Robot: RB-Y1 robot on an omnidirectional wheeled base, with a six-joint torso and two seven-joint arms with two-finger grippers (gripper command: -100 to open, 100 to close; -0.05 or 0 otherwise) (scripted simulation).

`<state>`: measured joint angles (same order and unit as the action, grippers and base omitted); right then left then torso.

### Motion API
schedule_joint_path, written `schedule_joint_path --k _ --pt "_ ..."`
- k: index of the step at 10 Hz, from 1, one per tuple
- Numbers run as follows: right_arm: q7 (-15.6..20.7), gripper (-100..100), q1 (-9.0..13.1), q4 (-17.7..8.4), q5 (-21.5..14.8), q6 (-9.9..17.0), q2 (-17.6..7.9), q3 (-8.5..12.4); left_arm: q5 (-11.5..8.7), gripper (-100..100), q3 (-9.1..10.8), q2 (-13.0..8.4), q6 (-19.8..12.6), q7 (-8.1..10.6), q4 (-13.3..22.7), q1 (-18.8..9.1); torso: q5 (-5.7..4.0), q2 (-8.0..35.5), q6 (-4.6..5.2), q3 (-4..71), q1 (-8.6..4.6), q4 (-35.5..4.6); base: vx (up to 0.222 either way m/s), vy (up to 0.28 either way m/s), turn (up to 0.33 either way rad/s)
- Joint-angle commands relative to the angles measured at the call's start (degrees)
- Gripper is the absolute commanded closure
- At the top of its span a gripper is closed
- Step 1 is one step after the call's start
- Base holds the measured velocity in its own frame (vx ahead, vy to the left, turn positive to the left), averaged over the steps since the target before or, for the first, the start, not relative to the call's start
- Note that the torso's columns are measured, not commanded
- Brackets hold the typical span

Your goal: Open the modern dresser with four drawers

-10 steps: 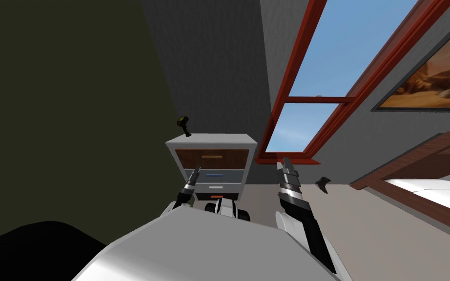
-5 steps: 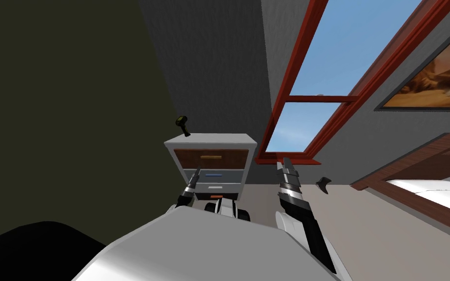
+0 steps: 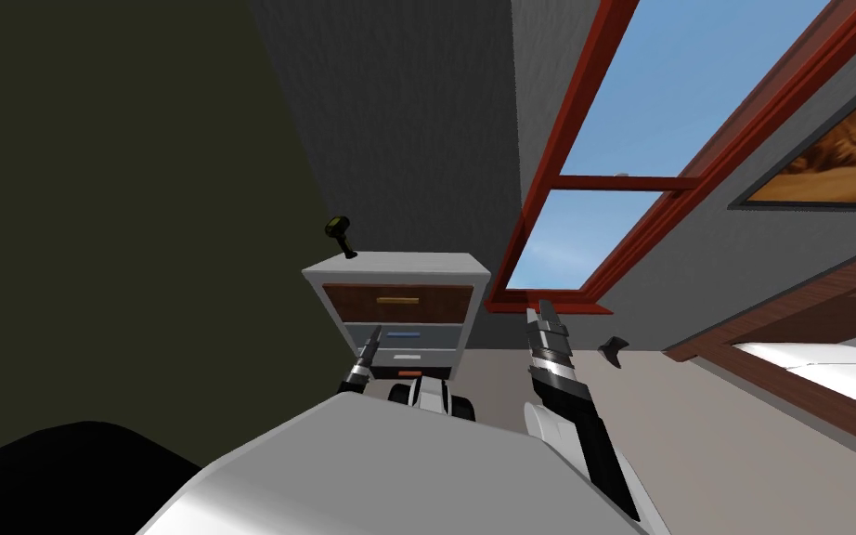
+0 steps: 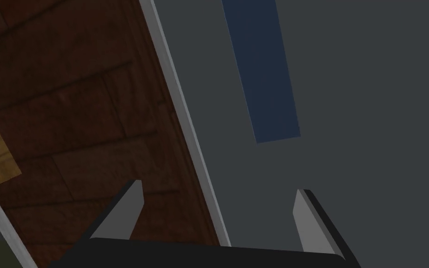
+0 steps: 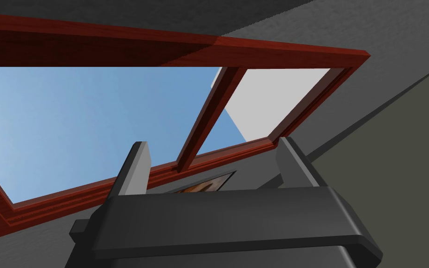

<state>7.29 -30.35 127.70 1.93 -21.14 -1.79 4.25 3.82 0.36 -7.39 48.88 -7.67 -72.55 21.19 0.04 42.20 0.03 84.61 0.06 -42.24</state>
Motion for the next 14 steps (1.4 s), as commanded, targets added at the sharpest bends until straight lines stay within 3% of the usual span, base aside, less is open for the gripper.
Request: schedule_joint_path --k 1,3,6,7,9,13,14 --pt "0.00 0 0.00 0.00 0.00 0.00 0.00 0.00 -0.06 -100 0.27 0.95 1.35 -0.05 4.22 -0.76 -0.03 0.09 -0.01 -0.04 -0.03 -0.04 0.007 -0.015 0.009" --pt "0.00 0 0.00 0.00 0.00 0.00 0.00 0.00 -0.07 -100 0.38 1.68 1.89 -0.05 5.94 -0.94 -0.05 0.13 -0.02 -0.06 -0.08 -0.05 0.004 -0.016 0.009" --pt "0.00 0 0.00 0.00 0.00 0.00 0.00 0.00 -0.12 -100 0.65 4.76 3.16 -0.06 9.97 -1.37 -0.04 0.08 -0.02 -0.04 -0.08 -0.04 0.002 -0.018 0.010" --pt "0.00 0 0.00 0.00 0.00 0.00 0.00 0.00 -0.12 -100 0.65 4.76 3.16 -0.06 9.97 -1.37 -0.05 0.08 -0.03 -0.03 -0.07 -0.04 0.002 -0.013 0.003" --pt "0.00 0 0.00 0.00 0.00 0.00 0.00 0.00 -0.13 -100 0.75 7.11 3.63 -0.06 11.46 -1.52 -0.03 0.08 -0.03 -0.04 -0.03 -0.04 0.002 -0.009 0.004" --pt "0.00 0 0.00 0.00 0.00 0.00 0.00 0.00 -0.33 -100 1.01 6.04 0.45 0.39 8.90 -2.36 -0.04 -0.03 -0.03 0.03 -0.05 -0.01 0.031 -0.004 -0.004" --pt "0.00 0 0.00 0.00 0.00 0.00 0.00 0.00 -0.34 -100 1.02 5.95 1.00 0.43 9.22 -2.28 -0.05 0.04 -0.03 0.00 -0.07 -0.02 0.019 -0.004 0.000"
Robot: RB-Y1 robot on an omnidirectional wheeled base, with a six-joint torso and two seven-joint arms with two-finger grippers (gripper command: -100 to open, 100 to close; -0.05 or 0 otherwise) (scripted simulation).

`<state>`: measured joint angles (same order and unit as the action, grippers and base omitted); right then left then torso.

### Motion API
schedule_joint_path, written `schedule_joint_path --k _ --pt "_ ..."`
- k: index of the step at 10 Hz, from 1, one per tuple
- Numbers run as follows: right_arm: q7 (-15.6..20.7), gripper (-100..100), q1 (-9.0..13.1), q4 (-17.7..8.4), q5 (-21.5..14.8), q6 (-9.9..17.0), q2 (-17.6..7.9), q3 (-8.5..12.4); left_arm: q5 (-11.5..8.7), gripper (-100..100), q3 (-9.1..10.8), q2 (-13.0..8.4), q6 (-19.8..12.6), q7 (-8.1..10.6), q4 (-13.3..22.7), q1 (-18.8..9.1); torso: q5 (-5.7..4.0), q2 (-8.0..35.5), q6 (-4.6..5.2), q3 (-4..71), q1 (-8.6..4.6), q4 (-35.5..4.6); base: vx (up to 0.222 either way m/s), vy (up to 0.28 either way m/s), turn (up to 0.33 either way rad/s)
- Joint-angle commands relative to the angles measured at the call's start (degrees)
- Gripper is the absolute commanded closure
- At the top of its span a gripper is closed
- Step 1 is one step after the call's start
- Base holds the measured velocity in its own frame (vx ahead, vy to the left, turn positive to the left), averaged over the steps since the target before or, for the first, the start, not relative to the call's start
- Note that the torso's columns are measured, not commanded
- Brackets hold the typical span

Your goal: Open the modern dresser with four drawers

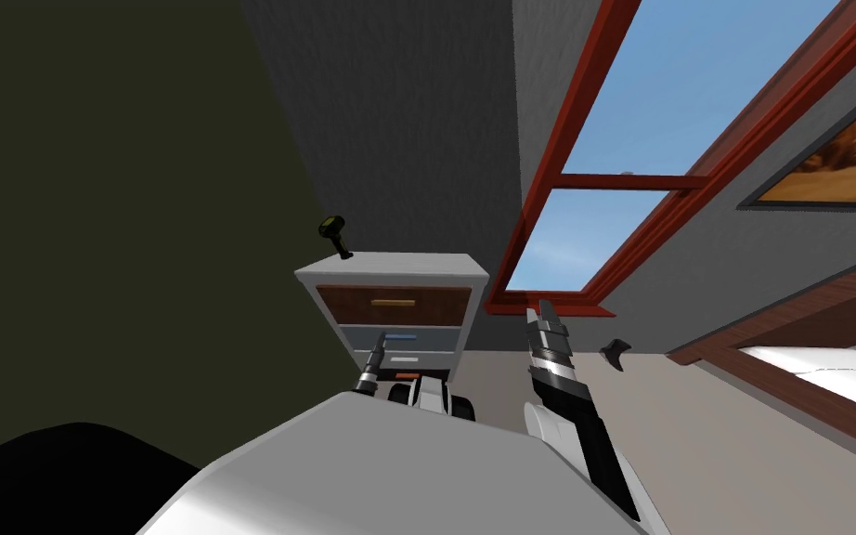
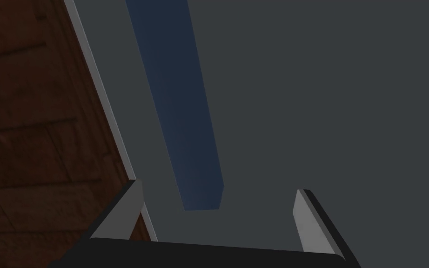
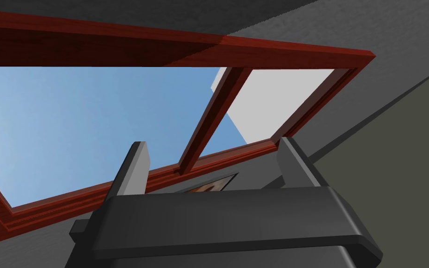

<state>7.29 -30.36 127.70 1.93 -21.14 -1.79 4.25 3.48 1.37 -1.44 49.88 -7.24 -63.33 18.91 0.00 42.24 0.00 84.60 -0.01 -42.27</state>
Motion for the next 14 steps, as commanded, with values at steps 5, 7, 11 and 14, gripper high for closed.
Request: schedule_joint_path --k 5,7,11,14 --pt "0.00 0 0.01 0.00 0.00 0.00 0.00 0.00 0.20 100 -0.32 0.25 1.35 -0.10 0.29 0.35 0.20 -0.38 0.01 0.16 0.27 0.26 -0.050 -0.002 0.007" --pt "0.00 0 0.02 0.00 0.00 0.00 0.00 -0.01 0.29 100 -0.41 0.01 -0.30 0.15 -0.65 0.41 0.15 0.03 -0.01 -0.09 0.11 0.18 -0.126 -0.030 0.019" --pt "0.00 0 0.02 0.00 0.00 0.00 0.00 0.00 0.48 100 -0.76 -0.22 -1.69 0.50 -2.24 0.76 0.10 -0.27 -0.04 0.11 0.21 0.13 -0.129 -0.014 0.010" --pt "0.00 0 0.04 0.00 0.00 0.01 0.01 -0.01 0.72 100 -1.19 -0.30 -1.72 0.68 -2.99 2.04 0.13 0.19 -0.06 -0.17 0.10 0.14 -0.204 -0.032 0.023"
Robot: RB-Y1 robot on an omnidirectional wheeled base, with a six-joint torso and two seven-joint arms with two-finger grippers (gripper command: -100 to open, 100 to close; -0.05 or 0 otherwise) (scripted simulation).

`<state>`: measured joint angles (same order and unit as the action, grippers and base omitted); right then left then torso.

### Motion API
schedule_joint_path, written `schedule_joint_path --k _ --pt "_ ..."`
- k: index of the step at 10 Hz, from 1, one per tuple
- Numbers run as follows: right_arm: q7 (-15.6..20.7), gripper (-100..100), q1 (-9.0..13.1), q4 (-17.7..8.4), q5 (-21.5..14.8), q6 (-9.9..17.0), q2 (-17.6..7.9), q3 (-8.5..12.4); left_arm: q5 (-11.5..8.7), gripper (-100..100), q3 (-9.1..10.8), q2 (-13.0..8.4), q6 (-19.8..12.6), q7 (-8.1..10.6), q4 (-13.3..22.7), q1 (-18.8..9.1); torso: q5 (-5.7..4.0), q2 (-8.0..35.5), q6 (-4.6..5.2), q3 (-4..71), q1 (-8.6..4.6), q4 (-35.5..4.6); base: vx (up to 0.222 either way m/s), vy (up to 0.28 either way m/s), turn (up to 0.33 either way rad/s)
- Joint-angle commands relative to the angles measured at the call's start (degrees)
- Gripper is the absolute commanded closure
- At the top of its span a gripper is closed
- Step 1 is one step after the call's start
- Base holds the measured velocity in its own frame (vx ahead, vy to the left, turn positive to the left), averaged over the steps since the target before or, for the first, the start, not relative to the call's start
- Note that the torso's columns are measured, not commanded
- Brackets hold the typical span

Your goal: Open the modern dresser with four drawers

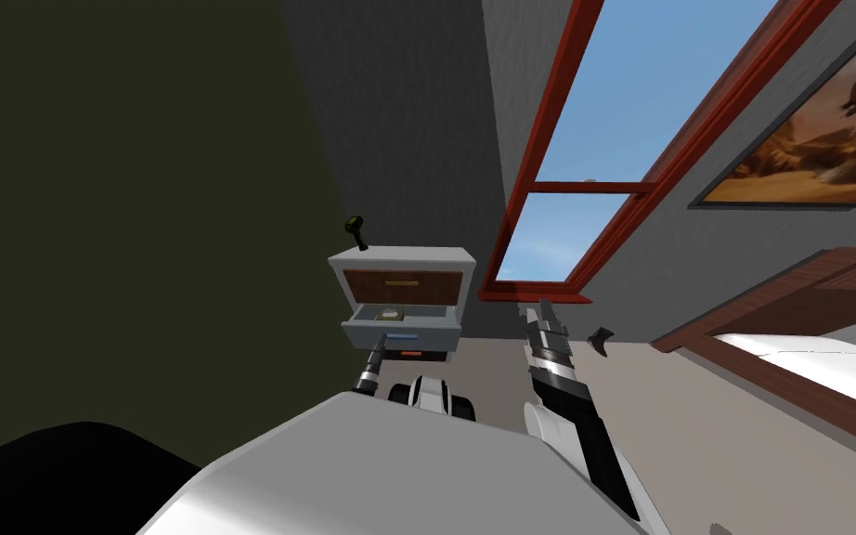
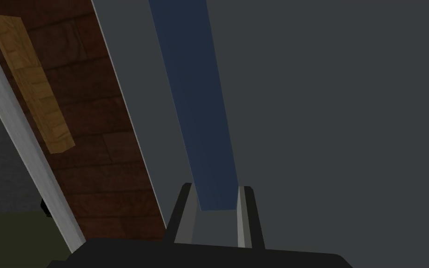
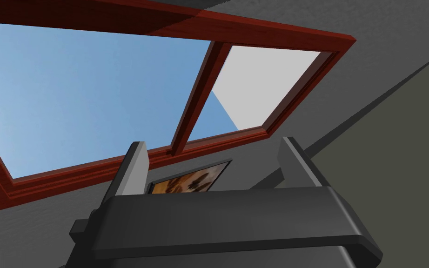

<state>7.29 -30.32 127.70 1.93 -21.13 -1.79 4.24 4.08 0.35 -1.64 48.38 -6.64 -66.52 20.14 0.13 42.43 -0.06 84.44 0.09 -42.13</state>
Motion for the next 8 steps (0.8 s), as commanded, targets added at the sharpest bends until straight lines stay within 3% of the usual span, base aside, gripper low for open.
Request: schedule_joint_path --k 1,8 --pt "0.00 0 0.00 0.00 0.00 0.00 0.00 0.00 0.06 -100 -0.13 -0.20 -1.65 0.29 -1.96 0.58 0.00 -0.14 0.03 0.07 0.02 0.01 -0.109 -0.021 0.000" --pt "0.00 0 -0.03 0.00 0.00 0.00 -0.01 0.01 -0.04 -100 -0.10 -1.68 -12.84 1.97 -13.84 1.32 -0.13 -0.02 0.07 0.05 -0.10 -0.20 -0.029 -0.014 -0.008"
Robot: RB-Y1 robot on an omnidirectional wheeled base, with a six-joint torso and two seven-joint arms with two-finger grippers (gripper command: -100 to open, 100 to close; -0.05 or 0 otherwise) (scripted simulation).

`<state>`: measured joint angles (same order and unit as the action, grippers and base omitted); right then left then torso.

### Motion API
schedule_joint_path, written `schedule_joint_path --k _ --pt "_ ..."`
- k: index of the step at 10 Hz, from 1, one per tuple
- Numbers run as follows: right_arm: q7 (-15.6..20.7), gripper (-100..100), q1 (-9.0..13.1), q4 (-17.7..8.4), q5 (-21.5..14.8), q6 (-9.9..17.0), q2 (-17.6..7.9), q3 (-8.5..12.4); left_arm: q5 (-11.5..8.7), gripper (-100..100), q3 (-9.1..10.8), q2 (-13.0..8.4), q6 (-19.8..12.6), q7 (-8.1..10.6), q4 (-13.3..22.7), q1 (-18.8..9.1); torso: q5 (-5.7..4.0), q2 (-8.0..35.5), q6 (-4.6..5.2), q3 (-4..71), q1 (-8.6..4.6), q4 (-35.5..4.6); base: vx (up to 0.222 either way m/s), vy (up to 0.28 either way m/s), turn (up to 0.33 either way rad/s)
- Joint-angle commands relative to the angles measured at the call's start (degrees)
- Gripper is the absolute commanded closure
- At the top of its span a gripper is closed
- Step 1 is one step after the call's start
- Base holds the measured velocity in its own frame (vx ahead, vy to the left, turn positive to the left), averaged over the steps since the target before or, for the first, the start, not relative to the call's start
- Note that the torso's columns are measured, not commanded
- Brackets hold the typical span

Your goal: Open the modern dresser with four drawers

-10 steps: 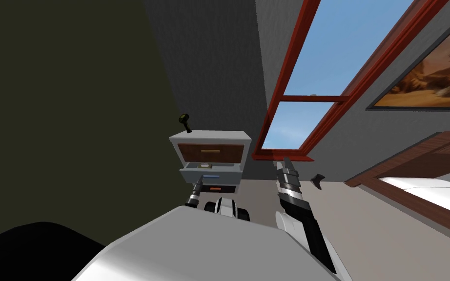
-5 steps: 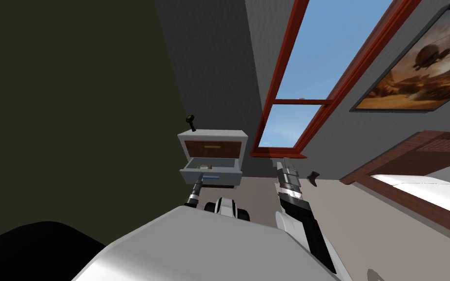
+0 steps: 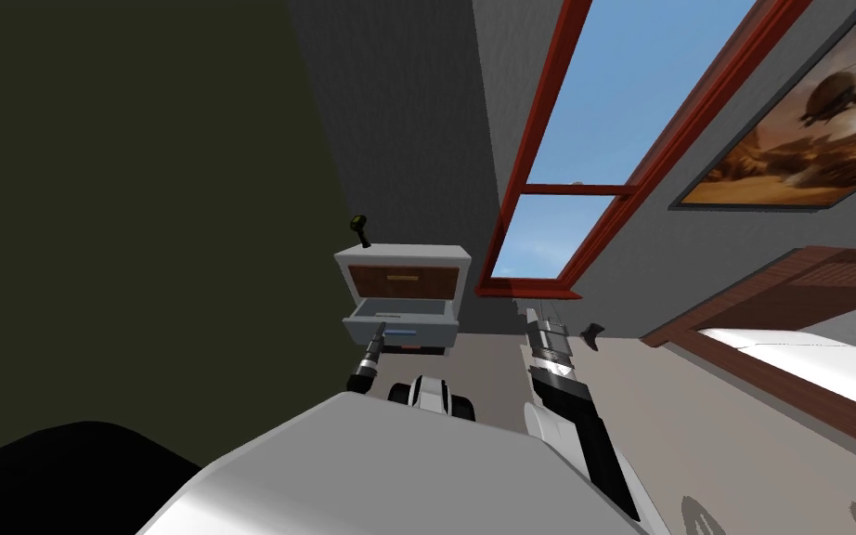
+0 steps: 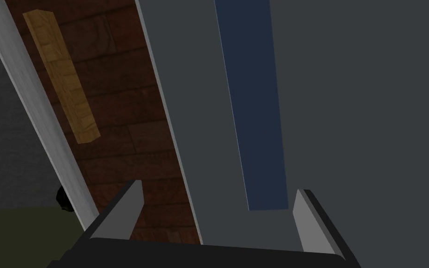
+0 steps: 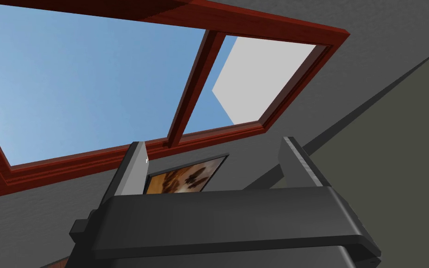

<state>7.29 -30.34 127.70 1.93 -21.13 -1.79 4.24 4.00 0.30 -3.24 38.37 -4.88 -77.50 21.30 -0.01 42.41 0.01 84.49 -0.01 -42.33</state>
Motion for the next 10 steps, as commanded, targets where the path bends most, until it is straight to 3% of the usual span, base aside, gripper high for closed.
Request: schedule_joint_path --k 1,3,4,5,10 --pt "0.00 0 0.00 0.00 0.00 0.00 0.00 0.00 0.05 -100 -0.05 -0.09 -2.83 0.21 -2.92 0.16 0.01 -0.05 0.00 0.03 0.02 0.02 -0.030 -0.007 -0.003" --pt "0.00 0 -0.01 0.00 0.00 0.00 0.00 0.00 0.02 -100 -0.04 -0.51 -6.03 0.69 -6.33 0.37 -0.12 -0.04 -0.01 0.08 -0.10 -0.12 -0.027 -0.014 -0.008" --pt "0.00 0 -0.01 0.00 0.00 0.00 0.00 0.00 0.02 -100 -0.09 -0.46 -5.29 0.60 -4.92 0.55 -0.20 0.12 -0.03 -0.01 -0.17 -0.22 -0.011 -0.003 -0.002" --pt "0.00 0 -0.01 0.00 0.00 0.00 0.00 0.00 0.01 0 -0.08 -0.49 -5.65 0.66 -5.01 0.59 -0.14 0.11 -0.02 -0.03 -0.14 -0.15 0.000 0.000 0.000" --pt "0.00 0 -0.01 0.00 0.00 0.00 0.00 0.00 0.02 0 -0.09 -0.48 -5.88 0.66 -4.74 0.76 -0.02 -0.09 -0.01 0.07 -0.01 0.01 0.000 0.000 0.000"
